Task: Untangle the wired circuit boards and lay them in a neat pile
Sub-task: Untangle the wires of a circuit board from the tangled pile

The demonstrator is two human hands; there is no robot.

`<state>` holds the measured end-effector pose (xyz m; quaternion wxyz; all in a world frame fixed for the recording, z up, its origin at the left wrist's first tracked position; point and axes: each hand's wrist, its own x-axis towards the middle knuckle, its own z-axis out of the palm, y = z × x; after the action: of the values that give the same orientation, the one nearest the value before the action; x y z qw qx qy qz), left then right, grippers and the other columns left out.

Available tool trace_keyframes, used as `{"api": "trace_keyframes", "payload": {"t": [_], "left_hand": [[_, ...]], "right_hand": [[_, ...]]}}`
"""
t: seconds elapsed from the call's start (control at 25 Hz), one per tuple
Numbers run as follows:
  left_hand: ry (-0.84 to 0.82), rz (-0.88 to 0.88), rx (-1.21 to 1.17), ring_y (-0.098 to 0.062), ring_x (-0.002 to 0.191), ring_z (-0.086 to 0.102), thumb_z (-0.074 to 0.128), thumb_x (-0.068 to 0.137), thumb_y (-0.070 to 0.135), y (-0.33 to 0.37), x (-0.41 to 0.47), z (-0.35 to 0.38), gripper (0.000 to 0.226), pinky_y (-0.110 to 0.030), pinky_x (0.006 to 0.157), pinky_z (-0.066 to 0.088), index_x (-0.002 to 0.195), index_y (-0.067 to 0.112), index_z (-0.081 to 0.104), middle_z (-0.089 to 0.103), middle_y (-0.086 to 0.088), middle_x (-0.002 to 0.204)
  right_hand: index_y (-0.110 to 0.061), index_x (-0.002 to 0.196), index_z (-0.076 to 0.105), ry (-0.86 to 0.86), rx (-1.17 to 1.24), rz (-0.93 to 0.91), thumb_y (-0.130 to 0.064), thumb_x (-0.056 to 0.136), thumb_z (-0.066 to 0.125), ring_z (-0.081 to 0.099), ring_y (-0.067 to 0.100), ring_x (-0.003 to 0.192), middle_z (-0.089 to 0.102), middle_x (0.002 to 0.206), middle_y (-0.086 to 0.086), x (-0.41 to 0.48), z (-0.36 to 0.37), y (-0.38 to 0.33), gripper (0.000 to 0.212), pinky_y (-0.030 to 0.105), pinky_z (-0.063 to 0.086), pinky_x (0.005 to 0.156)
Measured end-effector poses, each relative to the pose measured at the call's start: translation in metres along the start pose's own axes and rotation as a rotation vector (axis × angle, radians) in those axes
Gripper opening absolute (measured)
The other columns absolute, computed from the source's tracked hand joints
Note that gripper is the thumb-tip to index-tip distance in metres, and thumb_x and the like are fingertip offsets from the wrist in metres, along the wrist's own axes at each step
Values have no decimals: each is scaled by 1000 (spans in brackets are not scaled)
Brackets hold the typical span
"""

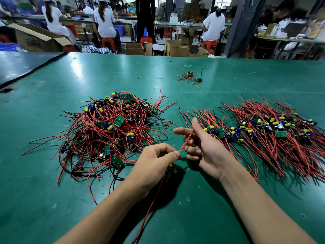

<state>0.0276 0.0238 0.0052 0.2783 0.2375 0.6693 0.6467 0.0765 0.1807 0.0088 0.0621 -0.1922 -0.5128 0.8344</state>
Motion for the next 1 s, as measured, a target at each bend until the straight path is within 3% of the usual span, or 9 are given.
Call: {"api": "trace_keyframes", "payload": {"t": [0.12, 0.2, 0.24, 0.36, 0.44, 0.64, 0.76, 1.0], "left_hand": [[13, 21, -41, -12, 49, 52, 64, 91, 9, -1, 0, 0, 17, -17, 43, 39, 74, 5, 67, 64, 3, 62], [7, 24, -102, -3, 55, 60, 62, 91, 4, 0, 0, 0, 23, -12, 48, 43, 68, 7, 67, 73, 9, 80], [6, 21, -114, -2, 59, 62, 62, 91, 3, 0, 0, 0, 24, -12, 52, 45, 67, 7, 66, 75, 8, 86], [-1, 14, -78, -17, 58, 53, 64, 91, 9, 0, -1, -1, 18, -23, 52, 41, 73, 8, 65, 65, -5, 69], [1, 3, -64, -19, 54, 48, 65, 90, 12, 1, 0, -1, 16, -24, 51, 38, 75, 8, 65, 56, -10, 63], [-52, -49, -55, -13, 40, 43, 64, 91, 12, 3, -2, 0, 17, -19, 41, 36, 74, 11, 65, 52, -5, 54], [-68, -48, -56, -13, 40, 43, 63, 91, 13, 4, -2, 0, 16, -19, 40, 36, 75, 11, 65, 51, -5, 53], [-98, -34, -35, -14, 42, 43, 65, 91, 14, 2, -1, -2, 15, -19, 42, 37, 76, 11, 66, 48, -8, 57]], "right_hand": [[-16, 97, 80, -76, -220, -22, -59, 84, 62, 38, 10, 48, 46, 63, 5, -4, 5, 11, 48, 20, 29, 45], [-14, 100, 79, -123, -311, -56, -48, 87, 67, 55, 18, 59, 62, 74, 17, -7, 5, 15, 38, 23, 44, 53], [-14, 98, 79, -99, -363, -82, -45, 89, 68, 55, 19, 56, 63, 74, 19, -7, 4, 15, 34, 23, 42, 50], [-15, 88, 79, 57, -381, -160, -41, 95, 64, 26, 12, 41, 35, 55, 9, -1, -1, 13, 31, 20, 19, 44], [-14, 89, 79, 126, -364, -213, -39, 96, 64, 20, 11, 38, 27, 48, 2, 4, -4, 12, 30, 19, 17, 43], [-9, 87, 76, 302, -329, -367, -31, 97, 65, 19, 8, 34, 25, 41, -7, 10, -13, 8, 27, 16, 16, 40], [-12, 81, 76, 343, -343, -399, -36, 98, 63, 21, 8, 36, 27, 48, -4, 10, -14, 5, 32, 17, 17, 40], [-13, 55, 66, 330, -35, -150, -40, 102, 53, 21, 5, 32, 36, 48, -5, 9, -9, -5, 55, 16, 17, 34]]}}
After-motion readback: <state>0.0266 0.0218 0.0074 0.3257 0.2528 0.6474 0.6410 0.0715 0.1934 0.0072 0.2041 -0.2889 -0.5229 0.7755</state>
